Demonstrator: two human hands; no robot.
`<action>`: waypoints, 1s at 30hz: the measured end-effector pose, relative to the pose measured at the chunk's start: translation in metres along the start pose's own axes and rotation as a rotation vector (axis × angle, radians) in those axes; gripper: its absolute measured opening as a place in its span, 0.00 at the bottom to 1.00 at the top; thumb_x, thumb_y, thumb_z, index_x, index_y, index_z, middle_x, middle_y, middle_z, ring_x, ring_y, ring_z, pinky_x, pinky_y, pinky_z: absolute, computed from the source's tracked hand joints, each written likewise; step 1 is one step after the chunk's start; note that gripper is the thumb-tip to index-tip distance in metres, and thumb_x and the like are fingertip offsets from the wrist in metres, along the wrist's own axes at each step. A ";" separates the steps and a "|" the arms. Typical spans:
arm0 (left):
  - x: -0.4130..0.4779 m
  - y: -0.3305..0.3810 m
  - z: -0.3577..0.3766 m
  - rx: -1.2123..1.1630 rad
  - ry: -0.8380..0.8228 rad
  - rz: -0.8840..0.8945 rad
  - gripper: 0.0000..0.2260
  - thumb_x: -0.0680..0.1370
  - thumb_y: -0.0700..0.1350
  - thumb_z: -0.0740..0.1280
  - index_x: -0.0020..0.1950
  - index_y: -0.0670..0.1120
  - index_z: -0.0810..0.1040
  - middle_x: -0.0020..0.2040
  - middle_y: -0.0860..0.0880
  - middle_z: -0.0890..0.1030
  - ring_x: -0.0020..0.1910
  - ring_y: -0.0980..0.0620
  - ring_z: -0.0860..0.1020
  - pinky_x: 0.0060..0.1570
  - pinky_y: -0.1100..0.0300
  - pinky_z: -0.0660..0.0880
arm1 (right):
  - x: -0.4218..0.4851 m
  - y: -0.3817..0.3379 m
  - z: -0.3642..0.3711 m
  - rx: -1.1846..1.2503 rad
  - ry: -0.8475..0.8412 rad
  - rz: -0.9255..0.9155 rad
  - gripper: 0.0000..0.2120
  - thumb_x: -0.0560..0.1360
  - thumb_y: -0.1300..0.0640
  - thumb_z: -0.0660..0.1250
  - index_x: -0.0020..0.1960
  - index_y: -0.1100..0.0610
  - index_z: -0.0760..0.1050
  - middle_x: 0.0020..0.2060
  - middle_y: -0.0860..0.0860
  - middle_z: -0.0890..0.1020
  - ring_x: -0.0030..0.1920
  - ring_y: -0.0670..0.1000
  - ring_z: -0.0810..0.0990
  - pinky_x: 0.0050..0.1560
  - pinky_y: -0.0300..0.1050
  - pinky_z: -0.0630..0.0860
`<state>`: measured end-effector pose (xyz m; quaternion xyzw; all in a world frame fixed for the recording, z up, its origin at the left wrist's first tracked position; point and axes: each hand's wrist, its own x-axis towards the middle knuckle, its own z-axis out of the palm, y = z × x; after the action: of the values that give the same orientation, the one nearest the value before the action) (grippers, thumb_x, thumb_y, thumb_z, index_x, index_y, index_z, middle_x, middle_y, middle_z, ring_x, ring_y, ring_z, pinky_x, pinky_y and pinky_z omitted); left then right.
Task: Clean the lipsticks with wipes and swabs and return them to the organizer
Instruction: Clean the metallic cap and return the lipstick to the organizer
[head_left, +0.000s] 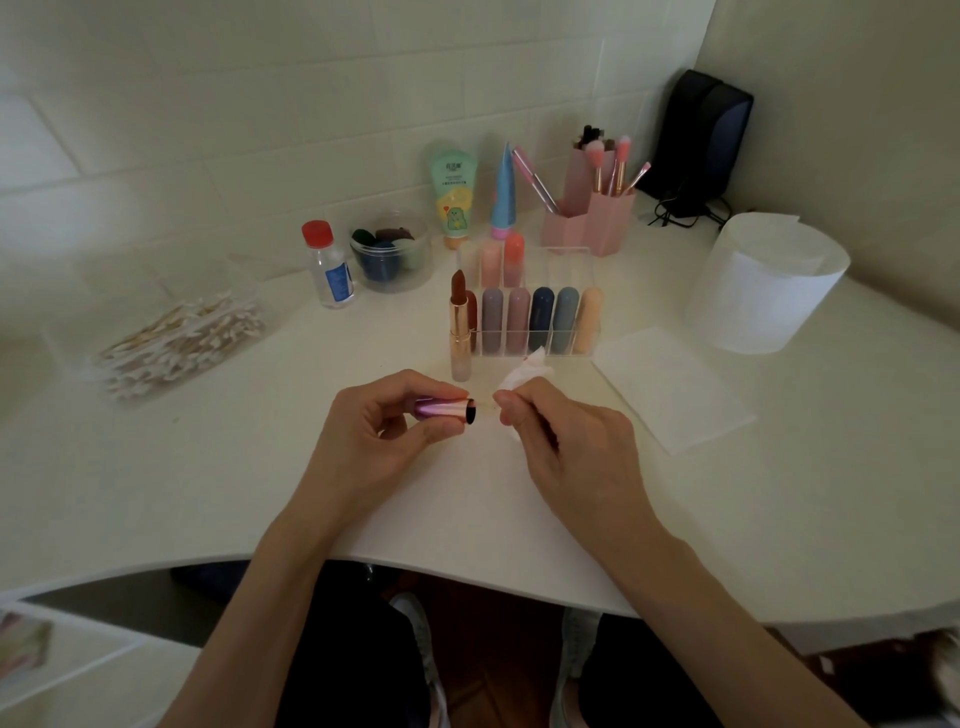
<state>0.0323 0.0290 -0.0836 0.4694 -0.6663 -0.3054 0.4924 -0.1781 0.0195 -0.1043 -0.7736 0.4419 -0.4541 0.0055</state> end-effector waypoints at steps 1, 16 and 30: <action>0.000 0.000 0.000 0.000 0.003 -0.006 0.09 0.73 0.49 0.76 0.52 0.53 0.86 0.48 0.54 0.86 0.41 0.36 0.81 0.39 0.30 0.75 | 0.000 0.000 0.001 0.002 -0.002 -0.004 0.20 0.85 0.44 0.58 0.46 0.55 0.81 0.32 0.46 0.81 0.28 0.47 0.77 0.29 0.49 0.74; -0.001 -0.004 -0.001 0.032 0.081 -0.006 0.09 0.76 0.44 0.75 0.53 0.55 0.83 0.49 0.53 0.85 0.46 0.45 0.83 0.43 0.34 0.76 | 0.002 -0.006 -0.003 0.141 -0.040 -0.018 0.16 0.84 0.47 0.61 0.49 0.57 0.81 0.34 0.41 0.79 0.31 0.43 0.72 0.32 0.39 0.71; 0.002 -0.004 -0.001 -0.179 -0.006 -0.067 0.11 0.83 0.48 0.60 0.63 0.45 0.73 0.41 0.40 0.73 0.39 0.50 0.70 0.43 0.60 0.69 | 0.010 0.045 -0.037 -0.446 0.114 0.544 0.02 0.77 0.60 0.72 0.47 0.58 0.83 0.40 0.55 0.82 0.43 0.58 0.74 0.44 0.51 0.70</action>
<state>0.0344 0.0258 -0.0860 0.4447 -0.6216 -0.3816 0.5199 -0.2333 0.0002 -0.0942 -0.5833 0.7196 -0.3706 -0.0675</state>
